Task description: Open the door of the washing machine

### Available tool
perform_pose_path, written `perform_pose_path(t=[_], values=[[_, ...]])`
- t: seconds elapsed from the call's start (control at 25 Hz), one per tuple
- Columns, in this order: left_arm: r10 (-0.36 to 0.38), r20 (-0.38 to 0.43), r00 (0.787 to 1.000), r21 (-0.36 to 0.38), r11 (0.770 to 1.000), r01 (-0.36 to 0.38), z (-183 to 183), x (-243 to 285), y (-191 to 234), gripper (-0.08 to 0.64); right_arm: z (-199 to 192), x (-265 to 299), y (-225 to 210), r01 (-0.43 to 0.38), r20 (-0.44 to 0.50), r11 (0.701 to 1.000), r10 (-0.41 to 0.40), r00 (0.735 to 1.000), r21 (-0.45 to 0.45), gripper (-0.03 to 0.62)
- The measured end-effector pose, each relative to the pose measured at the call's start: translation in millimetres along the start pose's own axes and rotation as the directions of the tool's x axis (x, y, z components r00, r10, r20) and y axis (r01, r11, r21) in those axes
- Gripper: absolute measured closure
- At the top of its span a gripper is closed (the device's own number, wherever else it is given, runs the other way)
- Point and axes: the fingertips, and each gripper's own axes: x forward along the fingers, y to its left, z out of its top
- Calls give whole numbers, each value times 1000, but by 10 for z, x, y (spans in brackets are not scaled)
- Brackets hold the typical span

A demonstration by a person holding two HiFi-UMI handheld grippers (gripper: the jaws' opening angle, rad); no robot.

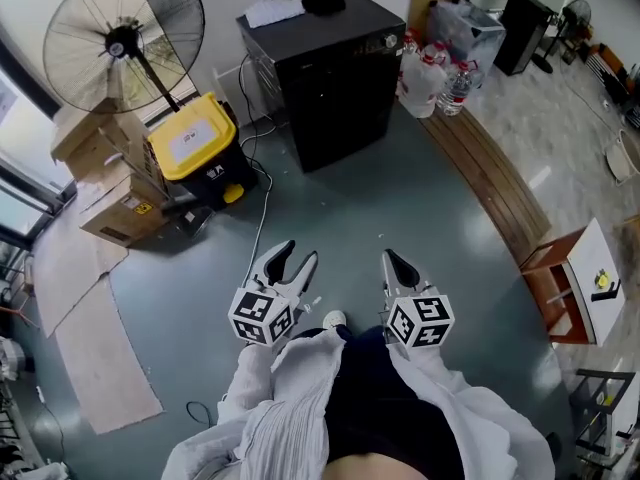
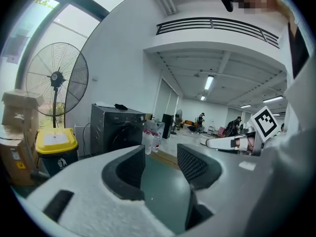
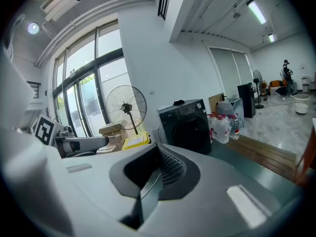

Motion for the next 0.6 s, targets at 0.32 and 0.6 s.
perform_pose_path(t=[0.32,0.6], values=[[7,-78,997,-44,999,-10,-245,112,230,364,-125,322,3,-2,-73,1000,4,997,31,581],[14,-85,996,-83,996,-21,-257,433,499,364,-126,749,-86,-36,-110,999,38,993,26,581]])
